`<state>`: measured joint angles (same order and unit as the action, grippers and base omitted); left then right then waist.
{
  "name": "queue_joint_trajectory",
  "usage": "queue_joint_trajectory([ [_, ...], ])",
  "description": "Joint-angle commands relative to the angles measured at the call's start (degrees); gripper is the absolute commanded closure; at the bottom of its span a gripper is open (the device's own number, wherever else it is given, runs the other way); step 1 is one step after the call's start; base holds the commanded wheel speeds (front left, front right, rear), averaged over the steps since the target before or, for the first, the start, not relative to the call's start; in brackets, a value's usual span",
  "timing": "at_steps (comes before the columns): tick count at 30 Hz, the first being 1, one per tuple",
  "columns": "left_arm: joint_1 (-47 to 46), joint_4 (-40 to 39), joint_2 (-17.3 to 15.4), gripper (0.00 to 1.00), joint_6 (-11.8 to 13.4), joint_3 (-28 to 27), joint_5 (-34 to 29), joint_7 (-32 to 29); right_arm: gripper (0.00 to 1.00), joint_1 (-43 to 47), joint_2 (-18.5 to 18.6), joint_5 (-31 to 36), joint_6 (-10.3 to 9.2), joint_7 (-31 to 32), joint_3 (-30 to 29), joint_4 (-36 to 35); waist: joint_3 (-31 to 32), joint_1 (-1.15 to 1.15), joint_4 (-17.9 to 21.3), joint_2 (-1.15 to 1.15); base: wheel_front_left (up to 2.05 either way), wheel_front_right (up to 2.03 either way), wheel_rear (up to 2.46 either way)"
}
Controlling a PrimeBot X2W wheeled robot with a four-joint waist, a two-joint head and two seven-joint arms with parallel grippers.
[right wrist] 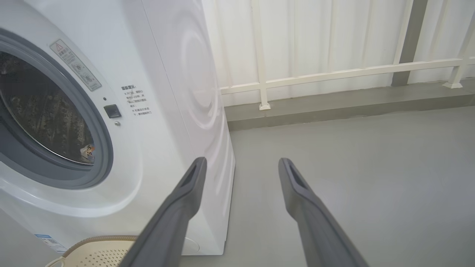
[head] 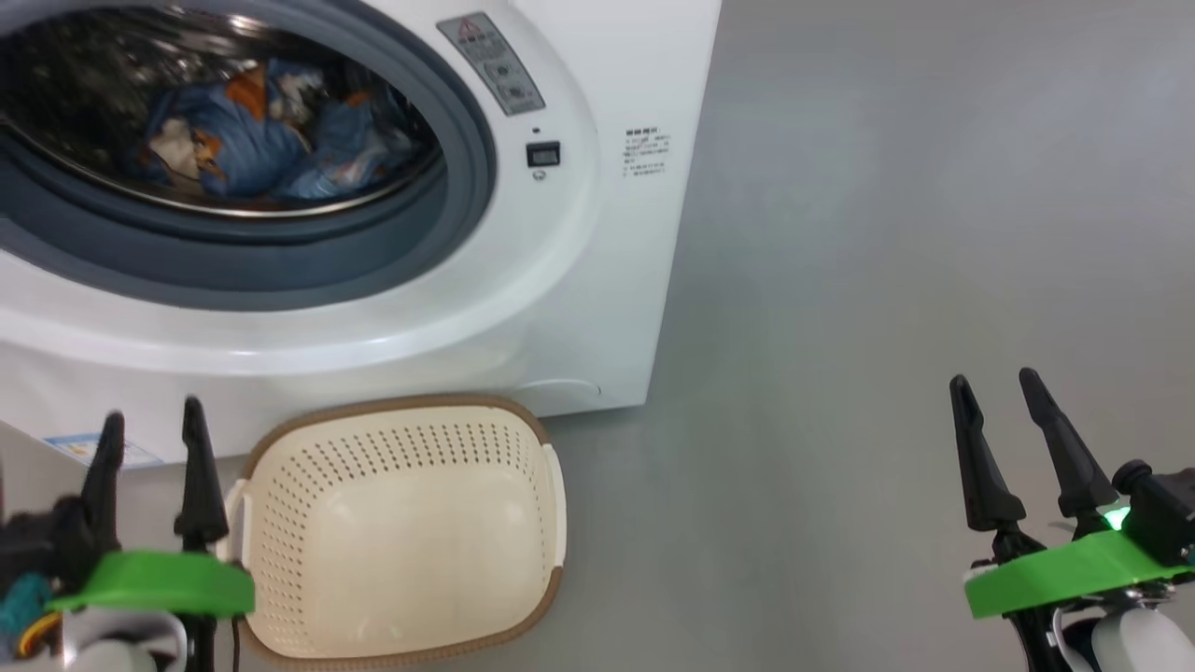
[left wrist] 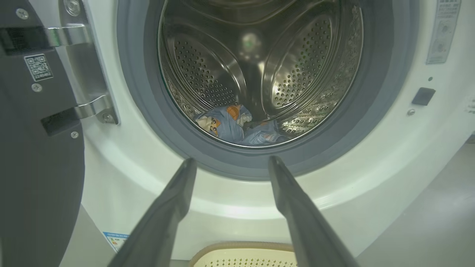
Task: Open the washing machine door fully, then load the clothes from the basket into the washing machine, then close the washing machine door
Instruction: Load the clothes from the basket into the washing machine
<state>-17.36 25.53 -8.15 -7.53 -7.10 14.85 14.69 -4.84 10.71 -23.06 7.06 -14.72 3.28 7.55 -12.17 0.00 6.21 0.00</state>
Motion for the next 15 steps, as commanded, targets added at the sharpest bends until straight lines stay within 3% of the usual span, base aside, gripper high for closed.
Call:
queue_joint_trajectory([
  [1, 1.29, -2.14, -1.49, 0.00, 0.04, -1.94, -0.52, 0.30, 0.00, 0.78, 1.13, 0.22, 0.43, -0.28, 0.76, -1.15, 3.10, 0.00, -1.14, 0.00, 0.00, 0.00, 0.00],
  [15, 13.86, -8.72, 0.23, 0.00, 0.04, -1.32, 0.20, 0.30, 0.00, 6.82, 1.93, 0.08, 0.43, -0.28, -0.62, -1.33, 9.16, 0.00, -2.85, 0.00, 0.00, 0.00, 0.00],
])
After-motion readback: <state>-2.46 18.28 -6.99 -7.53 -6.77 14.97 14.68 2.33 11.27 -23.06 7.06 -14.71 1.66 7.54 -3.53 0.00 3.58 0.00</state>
